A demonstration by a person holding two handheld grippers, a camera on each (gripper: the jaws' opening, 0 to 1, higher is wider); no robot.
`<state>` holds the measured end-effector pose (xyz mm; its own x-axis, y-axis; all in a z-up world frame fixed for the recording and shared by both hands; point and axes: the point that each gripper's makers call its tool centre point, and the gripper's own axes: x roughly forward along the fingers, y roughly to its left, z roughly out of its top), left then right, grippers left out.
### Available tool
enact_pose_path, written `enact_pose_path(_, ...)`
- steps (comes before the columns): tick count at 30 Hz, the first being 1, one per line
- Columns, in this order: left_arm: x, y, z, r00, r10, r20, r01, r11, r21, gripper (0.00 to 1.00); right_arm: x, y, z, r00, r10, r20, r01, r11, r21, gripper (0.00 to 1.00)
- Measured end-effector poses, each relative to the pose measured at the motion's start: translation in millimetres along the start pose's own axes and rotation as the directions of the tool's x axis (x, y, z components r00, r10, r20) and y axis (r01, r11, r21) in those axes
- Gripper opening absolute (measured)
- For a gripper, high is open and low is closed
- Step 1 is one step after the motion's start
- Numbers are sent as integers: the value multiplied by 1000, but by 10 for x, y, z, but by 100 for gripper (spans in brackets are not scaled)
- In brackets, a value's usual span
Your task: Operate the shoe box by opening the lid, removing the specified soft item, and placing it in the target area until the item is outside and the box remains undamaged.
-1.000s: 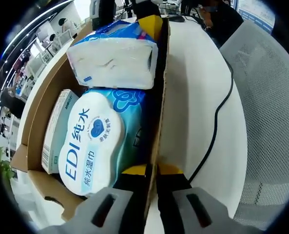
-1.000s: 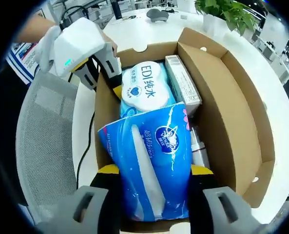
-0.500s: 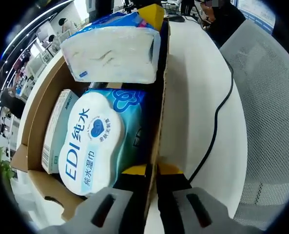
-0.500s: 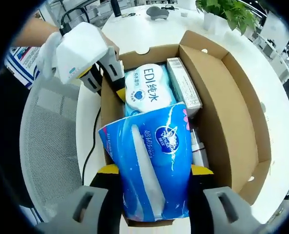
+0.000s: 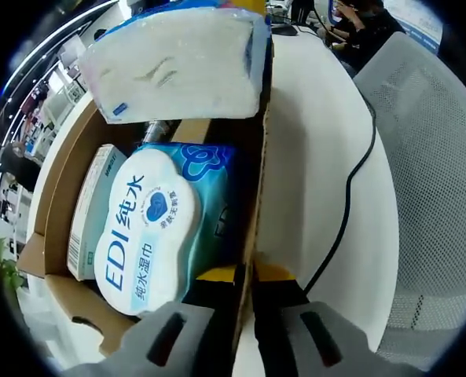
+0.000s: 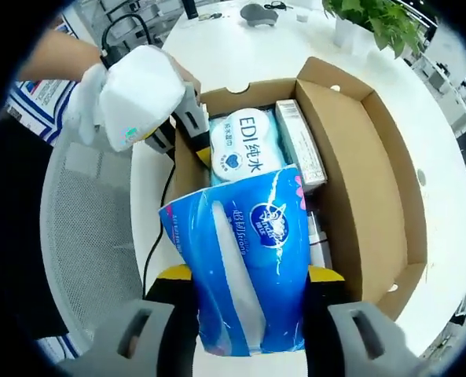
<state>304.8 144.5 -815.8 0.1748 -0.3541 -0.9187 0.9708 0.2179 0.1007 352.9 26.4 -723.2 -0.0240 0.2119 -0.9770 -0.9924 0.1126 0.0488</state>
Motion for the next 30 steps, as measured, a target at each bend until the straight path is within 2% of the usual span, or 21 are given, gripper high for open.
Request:
enact_pose_path(14, 1, 8, -8, 1000, 1, 1, -1, 1000, 3, 4, -117, 29, -31, 997, 20, -74, -22, 999, -23, 49)
enact_pose_path(20, -1, 10, -4, 1000, 2, 2, -2, 1000, 5, 4, -164, 125, -82, 994, 56, -89, -58, 998, -14, 49)
enact_pose_path(30, 1, 2, -8, 1000, 2, 2, -2, 1000, 6, 4, -224, 166, -154, 995, 46, -89, -48, 999, -18, 49)
